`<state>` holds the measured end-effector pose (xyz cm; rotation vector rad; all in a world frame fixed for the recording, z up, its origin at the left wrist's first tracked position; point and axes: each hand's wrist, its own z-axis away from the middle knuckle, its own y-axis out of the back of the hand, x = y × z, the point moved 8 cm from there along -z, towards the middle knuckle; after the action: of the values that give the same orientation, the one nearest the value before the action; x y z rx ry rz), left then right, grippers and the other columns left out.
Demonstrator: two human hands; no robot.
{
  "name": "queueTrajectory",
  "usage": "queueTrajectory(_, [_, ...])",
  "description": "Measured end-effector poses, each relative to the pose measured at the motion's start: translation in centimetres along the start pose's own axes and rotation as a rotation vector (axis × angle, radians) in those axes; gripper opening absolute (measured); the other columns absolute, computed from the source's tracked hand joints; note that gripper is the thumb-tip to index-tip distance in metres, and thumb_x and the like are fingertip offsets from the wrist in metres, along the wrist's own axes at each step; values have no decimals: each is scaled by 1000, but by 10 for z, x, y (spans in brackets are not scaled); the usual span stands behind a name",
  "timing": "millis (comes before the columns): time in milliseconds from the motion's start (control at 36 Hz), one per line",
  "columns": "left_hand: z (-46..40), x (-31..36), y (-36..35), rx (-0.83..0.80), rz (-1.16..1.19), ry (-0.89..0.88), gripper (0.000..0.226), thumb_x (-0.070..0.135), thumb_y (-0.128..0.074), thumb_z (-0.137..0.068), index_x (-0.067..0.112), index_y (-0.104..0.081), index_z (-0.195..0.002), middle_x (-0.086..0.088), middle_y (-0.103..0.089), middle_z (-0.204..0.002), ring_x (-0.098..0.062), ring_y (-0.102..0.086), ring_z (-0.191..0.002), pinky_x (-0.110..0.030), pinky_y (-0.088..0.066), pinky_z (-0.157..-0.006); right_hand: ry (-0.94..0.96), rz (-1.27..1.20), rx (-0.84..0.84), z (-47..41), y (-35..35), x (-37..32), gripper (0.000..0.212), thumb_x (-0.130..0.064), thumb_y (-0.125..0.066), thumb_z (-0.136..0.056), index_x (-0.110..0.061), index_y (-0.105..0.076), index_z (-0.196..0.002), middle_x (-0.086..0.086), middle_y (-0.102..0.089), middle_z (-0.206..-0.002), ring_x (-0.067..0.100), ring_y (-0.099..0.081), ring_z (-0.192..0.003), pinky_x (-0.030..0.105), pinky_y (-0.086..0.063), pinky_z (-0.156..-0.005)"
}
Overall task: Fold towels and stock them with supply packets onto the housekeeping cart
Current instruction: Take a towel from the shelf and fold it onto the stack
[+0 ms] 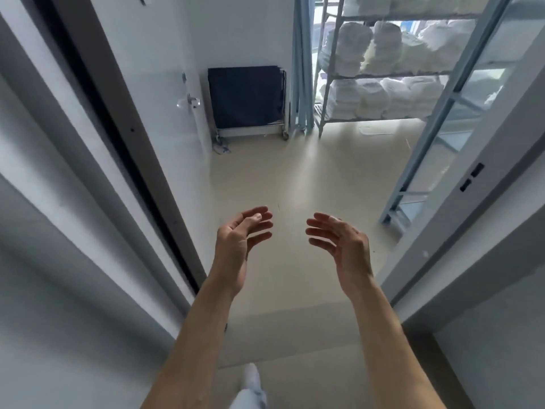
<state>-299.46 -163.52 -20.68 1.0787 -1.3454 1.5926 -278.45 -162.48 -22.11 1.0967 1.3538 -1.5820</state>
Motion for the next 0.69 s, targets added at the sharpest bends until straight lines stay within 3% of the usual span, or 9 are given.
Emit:
queueTrajectory(250, [-215,-41,-42,-25,32,62,24,11,-50,-100,7,-71,-110,-11,-75,-107,-27,-70,-103,-41,-55,-92,-24,49,75,-210,17,17,30,-10,-45,-99,3,-69,-110,20,-73,-105,38,-69,-98,42,-56,-82])
queueTrajectory(472, [-410,-21,-105,-92,32,83,26,9,-48,-101,0,-69,-113,-16,-73,-109,-28,-69,-101,-39,-57,-90,16,101,130,-396,14,-19,28,-11,-48,-96,2,-70,-108,18,-74,-103,35,-71,-95,37,-59,-77])
queueTrajectory(694, [-548,-25,-194,-166,-14,111,24,7,-48,-100,0,-70,-109,-15,-74,-104,-29,-70,-99,-40,-56,-89,48,54,241,-530,57,-54,30,-9,-44,-98,3,-69,-109,20,-74,-103,38,-70,-96,44,-56,-84])
